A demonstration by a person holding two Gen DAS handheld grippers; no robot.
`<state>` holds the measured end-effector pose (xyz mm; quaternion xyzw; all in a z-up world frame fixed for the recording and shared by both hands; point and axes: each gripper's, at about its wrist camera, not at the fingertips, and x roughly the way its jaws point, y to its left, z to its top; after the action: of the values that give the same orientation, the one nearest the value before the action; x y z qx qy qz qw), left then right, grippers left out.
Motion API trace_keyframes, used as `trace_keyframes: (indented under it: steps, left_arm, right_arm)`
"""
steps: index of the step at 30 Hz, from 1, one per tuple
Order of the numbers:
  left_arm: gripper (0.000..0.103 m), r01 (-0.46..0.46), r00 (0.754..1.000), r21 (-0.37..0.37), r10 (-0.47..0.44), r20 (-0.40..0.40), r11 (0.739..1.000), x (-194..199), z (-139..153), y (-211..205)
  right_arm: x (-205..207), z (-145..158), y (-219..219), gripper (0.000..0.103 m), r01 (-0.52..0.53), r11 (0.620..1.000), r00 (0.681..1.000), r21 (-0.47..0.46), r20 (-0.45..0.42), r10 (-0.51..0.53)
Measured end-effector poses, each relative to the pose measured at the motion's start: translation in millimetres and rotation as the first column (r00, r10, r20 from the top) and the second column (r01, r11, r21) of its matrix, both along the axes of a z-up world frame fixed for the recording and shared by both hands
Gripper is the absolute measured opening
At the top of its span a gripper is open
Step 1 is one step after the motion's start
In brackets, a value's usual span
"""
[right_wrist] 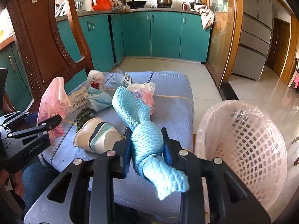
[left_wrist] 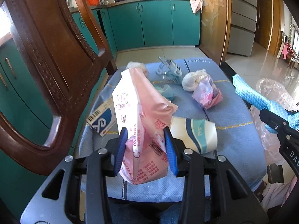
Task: Collect trash
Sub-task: 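Lift the pink bag with the left tool while the right tool carries the blue cloth to the basket, then release the pink bag and blue cloth into the wastebasket with both tools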
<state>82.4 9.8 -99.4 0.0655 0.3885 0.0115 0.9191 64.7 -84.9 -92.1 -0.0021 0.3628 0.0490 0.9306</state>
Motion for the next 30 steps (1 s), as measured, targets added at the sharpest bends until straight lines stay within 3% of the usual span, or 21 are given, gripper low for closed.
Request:
trace_keyframes:
  steps: [9, 14, 24, 28, 30]
  left_arm:
    - [0.041, 0.053, 0.991, -0.023, -0.049, 0.122, 0.998, -8.6, 51.4, -26.8]
    - [0.041, 0.150, 0.977, -0.065, -0.138, 0.162, 0.986, -11.4, 70.7, -59.8]
    - [0.041, 0.339, 0.932, -0.057, -0.327, 0.156, 0.939, -19.8, 66.7, -156.0]
    - [0.043, 0.457, 0.889, -0.145, -0.454, 0.054, 0.878, -8.6, 50.4, -202.0]
    - [0.043, 0.469, 0.883, -0.123, -0.468, 0.041, 0.875, -4.3, 37.1, -222.2]
  right_arm:
    - [-14.5, 41.7, -39.0, 0.030, 0.081, 0.997, 0.990, 0.016, 0.116, -0.082]
    - [-25.8, 55.3, -76.7, 0.030, 0.152, 0.988, 0.977, 0.032, 0.145, -0.155]
    - [-61.4, 49.9, -141.5, 0.030, 0.294, 0.956, 0.946, 0.020, 0.140, -0.293]
    - [-71.6, 50.8, -168.0, 0.030, 0.366, 0.930, 0.920, 0.023, 0.145, -0.365]
    - [-76.3, 47.6, -180.0, 0.030, 0.399, 0.917, 0.907, 0.024, 0.139, -0.398]
